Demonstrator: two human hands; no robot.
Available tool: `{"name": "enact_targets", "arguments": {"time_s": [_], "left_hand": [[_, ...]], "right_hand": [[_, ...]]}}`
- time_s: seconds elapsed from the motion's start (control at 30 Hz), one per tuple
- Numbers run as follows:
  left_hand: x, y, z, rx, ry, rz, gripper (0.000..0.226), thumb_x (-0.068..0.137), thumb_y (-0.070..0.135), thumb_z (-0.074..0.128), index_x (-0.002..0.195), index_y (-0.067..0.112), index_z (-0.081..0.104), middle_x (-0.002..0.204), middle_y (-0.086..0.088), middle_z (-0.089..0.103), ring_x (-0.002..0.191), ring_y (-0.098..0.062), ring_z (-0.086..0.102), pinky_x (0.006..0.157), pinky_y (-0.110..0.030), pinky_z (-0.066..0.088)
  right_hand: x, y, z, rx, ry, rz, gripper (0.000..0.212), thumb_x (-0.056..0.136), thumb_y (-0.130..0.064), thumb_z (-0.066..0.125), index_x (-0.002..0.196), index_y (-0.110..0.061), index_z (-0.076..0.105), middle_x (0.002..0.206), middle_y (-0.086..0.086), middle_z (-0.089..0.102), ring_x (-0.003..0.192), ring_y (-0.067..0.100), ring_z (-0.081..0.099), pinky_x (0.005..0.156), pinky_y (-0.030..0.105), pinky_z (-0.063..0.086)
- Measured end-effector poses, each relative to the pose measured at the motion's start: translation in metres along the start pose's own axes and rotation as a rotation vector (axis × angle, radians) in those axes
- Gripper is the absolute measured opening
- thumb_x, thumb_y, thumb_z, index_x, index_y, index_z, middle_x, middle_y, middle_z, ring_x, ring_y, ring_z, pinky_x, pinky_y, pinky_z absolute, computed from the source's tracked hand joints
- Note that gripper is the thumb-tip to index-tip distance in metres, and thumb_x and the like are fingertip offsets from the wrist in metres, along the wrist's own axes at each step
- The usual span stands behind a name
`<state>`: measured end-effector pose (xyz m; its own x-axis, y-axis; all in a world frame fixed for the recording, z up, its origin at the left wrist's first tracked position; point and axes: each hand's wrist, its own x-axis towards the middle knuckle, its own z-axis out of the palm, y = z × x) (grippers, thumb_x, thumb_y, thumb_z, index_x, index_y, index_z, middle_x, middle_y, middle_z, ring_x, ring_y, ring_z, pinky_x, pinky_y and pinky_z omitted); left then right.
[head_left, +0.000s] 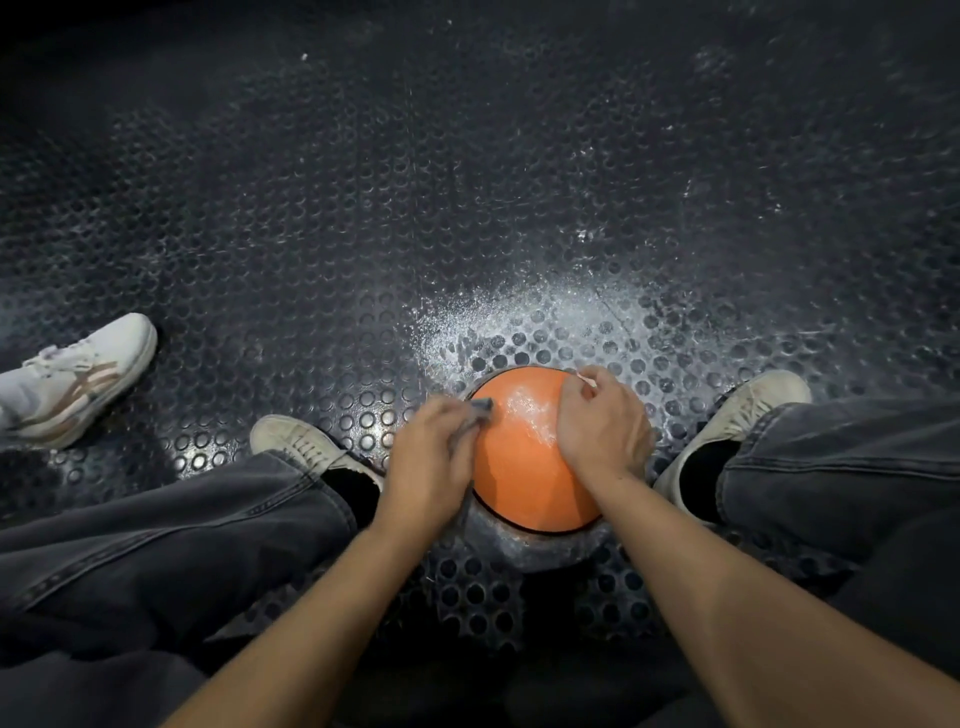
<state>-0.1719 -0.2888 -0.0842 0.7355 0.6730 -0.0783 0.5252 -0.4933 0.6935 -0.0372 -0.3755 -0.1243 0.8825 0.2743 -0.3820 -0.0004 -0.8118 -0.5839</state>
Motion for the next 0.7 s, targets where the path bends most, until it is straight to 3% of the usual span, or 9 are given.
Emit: {"name": "enact_targets", "arguments": {"time_s": [0.07,0.13,0.2,0.3,0.43,0.5,0.57,0.63,0.7], "left_hand": [[-0.016,0.009,0.0,-0.031,-0.063,0.16,0.021,0.092,0.005,0.06,0.107,0.013,0.072,0.106,0.004,0.065,0.096,-0.004,0.06,0.087,-0.015,0.047],[0.009,0.017,0.006,0.059,-0.145,0.231,0.021,0.093,0.008,0.057,0.108,0.013,0.072,0.107,0.002,0.063,0.094,-0.009,0.057,0.085,-0.02,0.046],[0.045,0.021,0.012,0.114,-0.148,0.111,0.02,0.095,0.014,0.056,0.109,0.013,0.071,0.109,0.004,0.056,0.095,-0.008,0.05,0.082,-0.017,0.037],[0.063,0.015,0.006,0.13,-0.189,-0.063,0.017,0.095,0.02,0.057,0.088,0.012,0.069,0.095,0.005,0.051,0.083,-0.009,0.048,0.071,-0.014,0.038],[0.007,0.003,-0.014,-0.012,-0.156,0.126,0.019,0.091,0.011,0.063,0.104,0.019,0.074,0.091,0.009,0.057,0.082,0.0,0.055,0.071,-0.006,0.038],[0.016,-0.001,-0.009,0.013,-0.166,0.127,0.019,0.091,0.013,0.063,0.104,0.021,0.074,0.092,0.009,0.059,0.081,-0.001,0.055,0.071,-0.006,0.038],[0.048,-0.002,0.001,0.098,-0.15,0.032,0.016,0.092,0.014,0.061,0.102,0.016,0.074,0.092,0.005,0.059,0.075,-0.002,0.05,0.071,-0.015,0.043],[0.06,0.001,0.006,0.14,-0.166,-0.014,0.017,0.093,0.015,0.06,0.102,0.012,0.074,0.092,0.002,0.06,0.078,-0.009,0.051,0.073,-0.023,0.045],[0.04,0.006,0.003,0.097,-0.177,0.096,0.019,0.093,0.016,0.061,0.108,0.018,0.073,0.095,0.005,0.061,0.082,-0.008,0.055,0.073,-0.01,0.04]], "right_hand": [[0.005,0.001,-0.001,0.007,-0.009,0.02,0.025,0.099,-0.039,0.042,0.097,-0.028,0.065,0.087,-0.006,0.062,0.089,0.02,0.057,0.095,0.038,0.043],[0.006,0.0,0.0,0.005,-0.048,-0.029,0.028,0.101,-0.036,0.043,0.106,-0.025,0.068,0.085,-0.004,0.062,0.083,0.018,0.055,0.081,0.031,0.042],[0.005,-0.003,0.0,-0.028,-0.069,-0.074,0.027,0.101,-0.036,0.043,0.112,-0.026,0.067,0.087,-0.003,0.06,0.084,0.018,0.055,0.078,0.031,0.042],[0.006,-0.006,0.002,-0.065,-0.055,-0.098,0.029,0.101,-0.038,0.043,0.115,-0.026,0.066,0.089,-0.003,0.061,0.083,0.016,0.055,0.076,0.03,0.041],[0.015,-0.003,0.003,-0.046,-0.107,-0.121,0.027,0.101,-0.035,0.044,0.11,-0.028,0.069,0.085,-0.006,0.064,0.073,0.013,0.057,0.063,0.026,0.042],[0.017,0.0,0.005,-0.044,-0.144,-0.172,0.027,0.1,-0.036,0.045,0.113,-0.03,0.068,0.085,-0.006,0.066,0.067,0.011,0.054,0.054,0.022,0.035],[0.016,0.0,0.009,-0.049,-0.152,-0.194,0.028,0.099,-0.037,0.046,0.115,-0.031,0.068,0.087,-0.005,0.067,0.067,0.012,0.053,0.054,0.022,0.035],[0.013,0.0,0.01,-0.058,-0.118,-0.179,0.027,0.098,-0.037,0.045,0.11,-0.03,0.068,0.088,-0.005,0.067,0.073,0.015,0.059,0.065,0.027,0.048],[0.014,0.001,0.005,-0.082,-0.095,-0.146,0.026,0.099,-0.038,0.045,0.103,-0.028,0.069,0.088,-0.004,0.067,0.076,0.017,0.061,0.071,0.032,0.052]]}}
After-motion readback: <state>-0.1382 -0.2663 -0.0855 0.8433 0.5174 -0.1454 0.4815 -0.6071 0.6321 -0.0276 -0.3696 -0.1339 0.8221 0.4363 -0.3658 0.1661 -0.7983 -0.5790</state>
